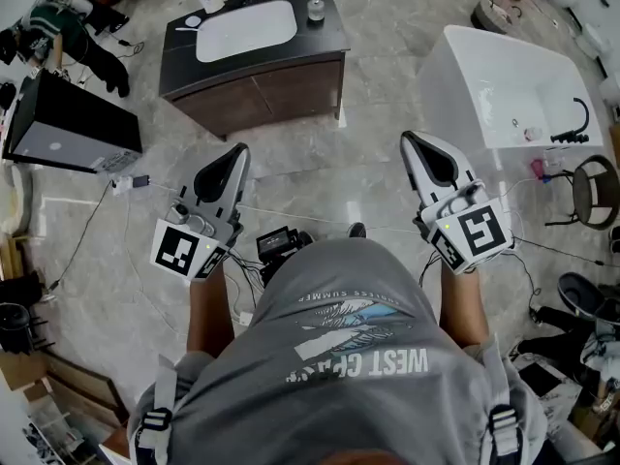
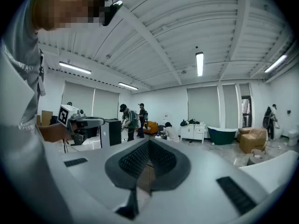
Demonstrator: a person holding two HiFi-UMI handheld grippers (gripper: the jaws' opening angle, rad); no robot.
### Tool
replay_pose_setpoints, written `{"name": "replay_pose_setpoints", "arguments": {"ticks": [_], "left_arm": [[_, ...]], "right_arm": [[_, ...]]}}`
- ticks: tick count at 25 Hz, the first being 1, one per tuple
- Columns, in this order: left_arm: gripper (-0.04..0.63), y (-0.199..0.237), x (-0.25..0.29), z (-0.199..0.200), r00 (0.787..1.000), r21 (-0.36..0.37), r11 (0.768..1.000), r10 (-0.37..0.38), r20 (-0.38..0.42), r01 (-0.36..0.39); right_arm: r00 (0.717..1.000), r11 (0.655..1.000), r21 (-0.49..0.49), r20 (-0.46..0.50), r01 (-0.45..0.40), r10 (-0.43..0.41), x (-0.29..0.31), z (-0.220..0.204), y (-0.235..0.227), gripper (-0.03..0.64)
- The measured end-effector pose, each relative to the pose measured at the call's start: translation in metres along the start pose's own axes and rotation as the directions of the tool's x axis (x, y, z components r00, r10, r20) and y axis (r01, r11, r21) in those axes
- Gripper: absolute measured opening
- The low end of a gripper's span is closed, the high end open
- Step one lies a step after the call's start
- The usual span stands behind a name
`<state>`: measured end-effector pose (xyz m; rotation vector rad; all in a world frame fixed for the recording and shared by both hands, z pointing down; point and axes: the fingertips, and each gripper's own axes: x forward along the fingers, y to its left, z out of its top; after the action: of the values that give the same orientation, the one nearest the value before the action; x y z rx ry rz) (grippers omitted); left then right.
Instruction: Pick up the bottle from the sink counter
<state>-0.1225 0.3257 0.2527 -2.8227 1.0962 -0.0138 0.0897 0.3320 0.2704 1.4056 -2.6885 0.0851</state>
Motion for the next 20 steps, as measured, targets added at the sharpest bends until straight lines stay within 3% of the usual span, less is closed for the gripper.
{"name": "replay_pose_setpoints", "arguments": {"ticks": [6,12,20], "left_arm": [[0.003,0.018,-0.003,-0.009,1.0,0.002,1.0,-0.018,-0.007,0.018],[0.003,0.044,-0.007,-0.014,0.999,-0.009,0.998,-0.054,-0.001,0.054],[0.003,0.071,-0.013,-0.02,0.995,-0.017,0.995,-0.096,0.01,0.097]], "right_arm": [[1.0,1.0,0.023,-0.01,0.004,-0.004,0.018,-0.003,0.006,0.002],[0.999,0.994,0.107,0.028,0.026,-0.03,0.042,0.001,0.014,0.002],[0.995,0.99,0.103,0.022,0.092,-0.095,0.069,0.004,0.016,0.002]]}}
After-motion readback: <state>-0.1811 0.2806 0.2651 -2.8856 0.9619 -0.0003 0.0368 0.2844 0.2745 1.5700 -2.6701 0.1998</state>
